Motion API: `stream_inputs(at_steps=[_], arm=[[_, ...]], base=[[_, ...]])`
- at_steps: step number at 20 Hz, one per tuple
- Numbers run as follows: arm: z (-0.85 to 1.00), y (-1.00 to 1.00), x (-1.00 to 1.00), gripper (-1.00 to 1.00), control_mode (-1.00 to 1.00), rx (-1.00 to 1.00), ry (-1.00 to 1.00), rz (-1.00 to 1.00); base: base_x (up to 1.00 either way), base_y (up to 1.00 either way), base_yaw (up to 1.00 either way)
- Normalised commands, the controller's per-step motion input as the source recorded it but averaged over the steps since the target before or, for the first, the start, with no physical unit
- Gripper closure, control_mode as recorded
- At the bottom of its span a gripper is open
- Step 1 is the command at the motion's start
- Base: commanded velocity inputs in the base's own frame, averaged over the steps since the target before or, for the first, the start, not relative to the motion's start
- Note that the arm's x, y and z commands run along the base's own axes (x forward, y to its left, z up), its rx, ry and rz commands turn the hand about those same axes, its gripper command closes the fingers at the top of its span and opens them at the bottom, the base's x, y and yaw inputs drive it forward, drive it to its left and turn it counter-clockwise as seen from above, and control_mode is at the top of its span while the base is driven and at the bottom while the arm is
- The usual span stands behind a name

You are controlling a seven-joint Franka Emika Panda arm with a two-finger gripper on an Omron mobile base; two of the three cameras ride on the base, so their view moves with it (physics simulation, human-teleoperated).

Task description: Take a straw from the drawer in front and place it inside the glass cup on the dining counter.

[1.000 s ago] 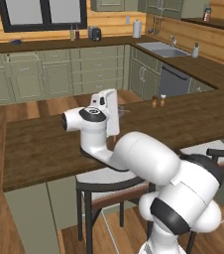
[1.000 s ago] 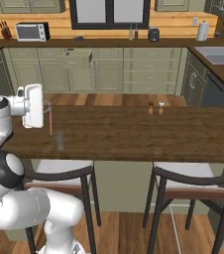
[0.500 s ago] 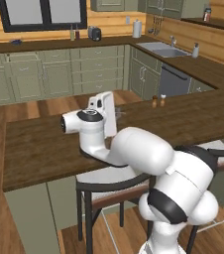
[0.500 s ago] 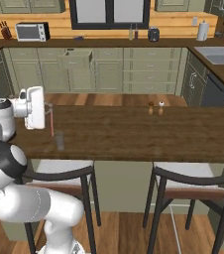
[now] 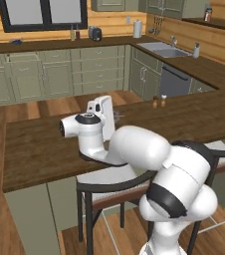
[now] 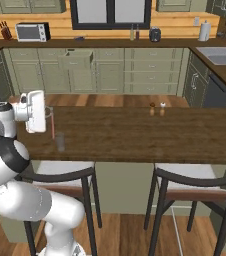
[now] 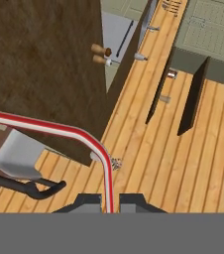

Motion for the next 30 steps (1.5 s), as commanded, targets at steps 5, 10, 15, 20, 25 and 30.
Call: stream_inputs(at_steps=[5, 10, 15, 20, 25, 30], arm=[[-0.13, 0.01, 0.1, 1.0, -1.0, -0.02, -0.01, 0.0], [-0.17, 0.01, 0.09, 1.0, -1.0, -0.02, -0.01, 0.0], [-0.14, 0.04, 0.05, 1.0, -1.0, -0.01, -0.02, 0.0], [-0.07, 0.04, 0.02, 1.0, -1.0, 0.0, -0.03, 0.0], [0.16, 0.0, -0.25, 1.0, -1.0, 0.0, -0.19, 0.0], [0.14, 0.0, -0.19, 1.0, -1.0, 0.0, -0.2, 0.0]], base=[[0.0, 0.0, 0.0], [0.0, 0.0, 0.0], [0.0, 0.0, 0.0], [0.0, 0.0, 0.0], [0.0, 0.0, 0.0], [0.0, 0.0, 0.0]])
